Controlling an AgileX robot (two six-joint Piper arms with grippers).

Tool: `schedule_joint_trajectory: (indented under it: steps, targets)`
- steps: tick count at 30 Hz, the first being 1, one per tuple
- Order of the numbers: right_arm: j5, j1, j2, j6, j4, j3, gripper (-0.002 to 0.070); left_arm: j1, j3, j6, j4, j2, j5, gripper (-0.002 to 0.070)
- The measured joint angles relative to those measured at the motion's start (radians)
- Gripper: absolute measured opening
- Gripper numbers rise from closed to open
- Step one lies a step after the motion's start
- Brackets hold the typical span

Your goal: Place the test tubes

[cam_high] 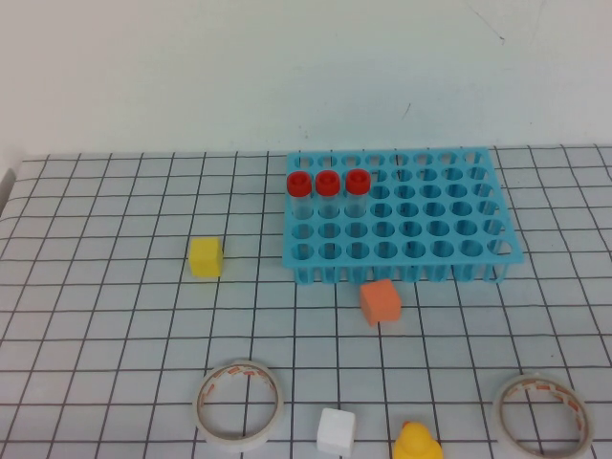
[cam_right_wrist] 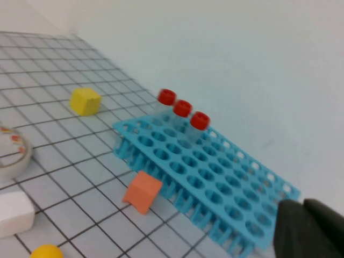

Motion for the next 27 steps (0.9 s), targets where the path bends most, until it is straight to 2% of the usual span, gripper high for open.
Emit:
schedule_joint_trajectory:
  steps: [2,5,10,13,16,19,22,27]
  targets:
    - [0.036,0.0,0.0,-0.02,0.075,0.0,-0.0001,0.0,0.0,0.0,0.0,0.0,0.0,0.0]
    - [0.192,0.0,-0.002,-0.109,0.307,0.0,-0.0001,0.0,0.0,0.0,0.0,0.0,0.0,0.0]
    - [0.428,-0.039,-0.058,-0.37,0.638,0.0,-0.0001,0.0,0.0,0.0,0.0,0.0,0.002,0.0]
    - [0.428,-0.081,-0.124,-0.484,0.67,0.0,-0.0001,0.0,0.0,0.0,0.0,0.0,0.002,-0.0001]
    - [0.369,-0.134,-0.234,-0.505,0.553,0.0,-0.0001,0.0,0.0,0.0,0.0,0.0,0.002,-0.0001]
    - [0.362,-0.216,-0.303,-0.495,0.522,0.0,-0.0001,0.0,0.0,-0.003,-0.002,0.0,0.002,0.0]
    - [0.366,-0.325,-0.328,-0.582,0.605,0.0,-0.0001,0.0,0.0,-0.003,-0.002,0.0,0.002,-0.0001]
    - [0.379,-0.567,-0.335,-1.018,1.037,0.0,-0.0001,0.0,0.0,-0.003,-0.002,0.0,0.002,-0.0001]
